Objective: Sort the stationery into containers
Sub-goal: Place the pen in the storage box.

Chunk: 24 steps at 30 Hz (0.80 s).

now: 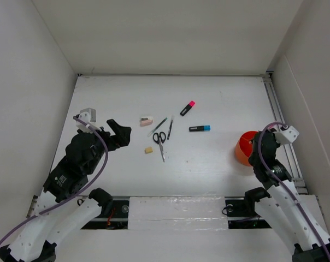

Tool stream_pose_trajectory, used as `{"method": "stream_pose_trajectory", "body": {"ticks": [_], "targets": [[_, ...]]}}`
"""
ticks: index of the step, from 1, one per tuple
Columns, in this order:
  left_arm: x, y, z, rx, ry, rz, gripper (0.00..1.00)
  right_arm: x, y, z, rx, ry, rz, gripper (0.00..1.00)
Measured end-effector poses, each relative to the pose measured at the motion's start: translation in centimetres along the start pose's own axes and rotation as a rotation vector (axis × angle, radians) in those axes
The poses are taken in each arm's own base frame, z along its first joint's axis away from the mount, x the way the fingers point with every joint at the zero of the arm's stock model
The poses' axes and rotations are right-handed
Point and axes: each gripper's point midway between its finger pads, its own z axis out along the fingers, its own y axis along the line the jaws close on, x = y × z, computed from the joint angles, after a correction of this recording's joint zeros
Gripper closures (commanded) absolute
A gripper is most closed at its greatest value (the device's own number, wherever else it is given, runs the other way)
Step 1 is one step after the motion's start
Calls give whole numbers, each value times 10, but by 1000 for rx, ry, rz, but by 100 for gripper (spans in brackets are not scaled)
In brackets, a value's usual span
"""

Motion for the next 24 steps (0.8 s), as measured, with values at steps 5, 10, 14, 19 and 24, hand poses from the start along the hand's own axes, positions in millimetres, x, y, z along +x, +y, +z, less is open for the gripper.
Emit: {"method": "stream_pose_trajectory", "body": {"ticks": [5,10,14,19,24], "targets": [[4,-7,-3,36,15,9,0,-6,-19,-4,85,-23,33,100],[6,-7,-2,37,19,11,0,-18,-24,-4,145,-50,55,100],[6,-7,-3,38,17,10,0,-12,-28,4,208,-41,29,100],[6,-7,-5,46,14,8,0,2,-39,15,295,-11,-21,100],[7,-9,-5,53,20,8,0,4,-41,16,315,-10,-22,100]]}}
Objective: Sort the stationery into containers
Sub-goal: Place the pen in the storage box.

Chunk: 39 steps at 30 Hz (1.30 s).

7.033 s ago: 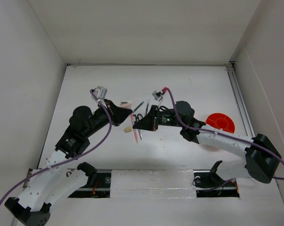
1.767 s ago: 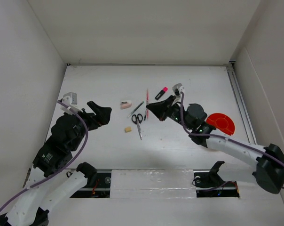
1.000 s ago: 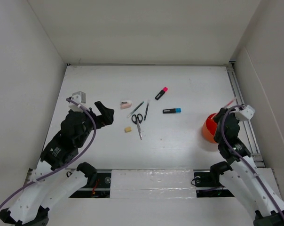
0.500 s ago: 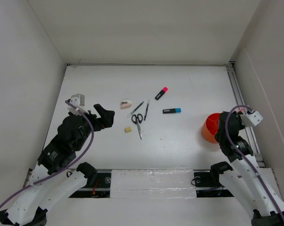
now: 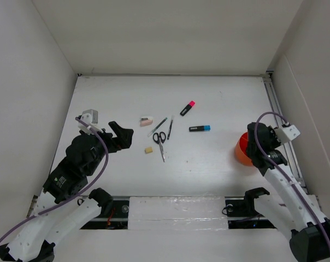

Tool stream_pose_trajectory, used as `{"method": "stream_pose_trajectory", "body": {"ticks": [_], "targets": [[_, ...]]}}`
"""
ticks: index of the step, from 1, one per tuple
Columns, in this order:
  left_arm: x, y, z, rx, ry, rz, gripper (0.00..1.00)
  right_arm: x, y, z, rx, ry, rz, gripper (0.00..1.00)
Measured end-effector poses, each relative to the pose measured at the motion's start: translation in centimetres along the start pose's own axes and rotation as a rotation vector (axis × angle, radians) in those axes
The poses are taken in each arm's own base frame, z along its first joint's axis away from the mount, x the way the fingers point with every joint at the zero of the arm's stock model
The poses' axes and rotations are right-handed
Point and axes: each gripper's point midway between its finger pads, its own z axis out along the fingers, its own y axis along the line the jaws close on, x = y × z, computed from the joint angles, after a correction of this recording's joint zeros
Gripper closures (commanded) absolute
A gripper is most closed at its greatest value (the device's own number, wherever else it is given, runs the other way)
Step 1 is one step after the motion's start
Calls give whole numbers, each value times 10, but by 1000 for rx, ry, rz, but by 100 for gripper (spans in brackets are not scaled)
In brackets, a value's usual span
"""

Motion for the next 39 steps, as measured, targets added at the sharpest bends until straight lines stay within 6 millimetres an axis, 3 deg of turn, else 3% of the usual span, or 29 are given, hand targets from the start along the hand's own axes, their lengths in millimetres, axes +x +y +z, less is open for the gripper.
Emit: {"method": "stream_pose_trajectory", "body": {"ticks": [28,39], "targets": [[-1,-1,-2,8,-6,-3,0,33,1,6,39,91,-40,99],[-1,-1,-2,8,-6,-3,0,33,7,1,-14,122,-26,70]]}}
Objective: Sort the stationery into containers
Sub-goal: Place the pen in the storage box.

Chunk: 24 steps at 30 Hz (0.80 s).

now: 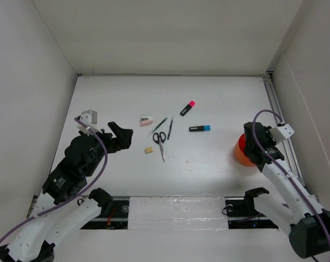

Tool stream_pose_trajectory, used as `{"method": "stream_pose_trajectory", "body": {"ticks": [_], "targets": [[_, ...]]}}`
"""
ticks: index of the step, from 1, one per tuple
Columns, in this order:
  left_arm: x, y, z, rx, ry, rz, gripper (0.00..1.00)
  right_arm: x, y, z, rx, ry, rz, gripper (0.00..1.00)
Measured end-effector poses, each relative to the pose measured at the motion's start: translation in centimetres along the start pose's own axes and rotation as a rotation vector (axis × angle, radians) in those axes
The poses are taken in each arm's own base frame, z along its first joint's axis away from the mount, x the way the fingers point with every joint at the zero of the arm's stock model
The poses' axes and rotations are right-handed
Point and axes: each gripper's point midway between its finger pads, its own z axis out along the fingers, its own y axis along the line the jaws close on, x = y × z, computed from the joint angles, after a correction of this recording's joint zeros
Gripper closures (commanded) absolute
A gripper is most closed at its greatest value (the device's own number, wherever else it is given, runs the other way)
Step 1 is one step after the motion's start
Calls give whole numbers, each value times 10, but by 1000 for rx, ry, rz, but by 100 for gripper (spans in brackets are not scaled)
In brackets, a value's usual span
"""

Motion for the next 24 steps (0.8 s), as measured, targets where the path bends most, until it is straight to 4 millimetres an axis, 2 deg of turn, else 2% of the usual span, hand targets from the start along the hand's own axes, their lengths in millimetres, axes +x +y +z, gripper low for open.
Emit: {"method": "stream_pose_trajectory", "body": {"ticks": [8,12,15,17,18,19,20,22,24], "targets": [[0,0,0,0,0,0,0,4,3,-1,-18,19,-17,66],[0,0,0,0,0,0,0,5,5,-2,-30,26,-27,57],[0,0,0,-2,-2,0,0,8,11,-8,-70,41,-30,48],[-1,1,0,-6,-4,0,0,8,22,-18,-137,54,-25,37],[-1,1,0,-8,-5,0,0,7,28,-24,-177,57,-18,30],[-1,2,0,-13,-8,-1,0,5,35,-31,-222,61,-6,15],[-2,3,0,-19,-12,-1,0,3,41,-38,-263,63,6,7],[-3,5,1,-29,-18,-5,0,-3,50,-50,-322,67,16,0],[-4,7,1,-40,-25,-9,0,-11,59,-61,-363,70,29,0]]}}
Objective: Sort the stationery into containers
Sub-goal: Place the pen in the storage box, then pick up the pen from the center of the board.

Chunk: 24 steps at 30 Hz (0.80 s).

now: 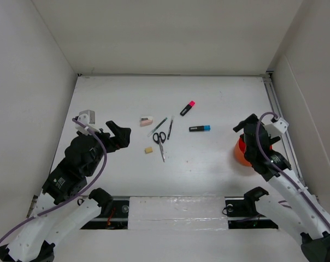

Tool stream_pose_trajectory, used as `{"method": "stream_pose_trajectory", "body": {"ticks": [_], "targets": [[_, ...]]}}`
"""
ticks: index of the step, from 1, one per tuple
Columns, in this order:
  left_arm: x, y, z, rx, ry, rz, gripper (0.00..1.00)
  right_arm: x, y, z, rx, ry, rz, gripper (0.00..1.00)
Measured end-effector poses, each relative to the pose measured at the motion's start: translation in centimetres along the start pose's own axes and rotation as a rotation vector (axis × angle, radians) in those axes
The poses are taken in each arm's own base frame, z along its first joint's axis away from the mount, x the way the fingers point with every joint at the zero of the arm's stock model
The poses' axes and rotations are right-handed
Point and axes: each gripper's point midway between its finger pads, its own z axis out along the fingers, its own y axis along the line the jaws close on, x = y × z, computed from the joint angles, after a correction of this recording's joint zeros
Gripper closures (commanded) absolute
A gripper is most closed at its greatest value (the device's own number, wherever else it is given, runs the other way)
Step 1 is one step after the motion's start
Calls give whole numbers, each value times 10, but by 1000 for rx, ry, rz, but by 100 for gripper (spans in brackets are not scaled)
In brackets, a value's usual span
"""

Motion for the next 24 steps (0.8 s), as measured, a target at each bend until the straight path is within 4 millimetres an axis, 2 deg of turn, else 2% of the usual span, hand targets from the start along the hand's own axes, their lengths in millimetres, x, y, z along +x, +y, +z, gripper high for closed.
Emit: {"method": "stream_pose_trajectory", "body": {"ticks": [5,9,12,13,14,15,17,21,24], "targets": [[0,5,2,-35,-7,-13,0,-5,31,-18,-98,23,2,0],[8,9,16,-86,30,-3,0,8,61,-35,-200,72,-65,0],[23,13,33,-140,94,31,0,23,86,-44,-277,112,-136,0],[27,14,37,-153,110,39,0,29,95,-46,-301,127,-165,0],[31,16,40,-165,126,47,0,39,112,-47,-342,151,-197,0],[36,18,43,-179,146,57,0,42,117,-47,-350,156,-206,0],[39,21,43,-192,161,63,0,61,143,-40,-358,196,-272,2],[24,20,28,-168,94,22,0,102,208,-23,-404,272,-348,4],[11,20,16,-147,33,-14,0,142,245,-10,-433,344,-415,6]]}}
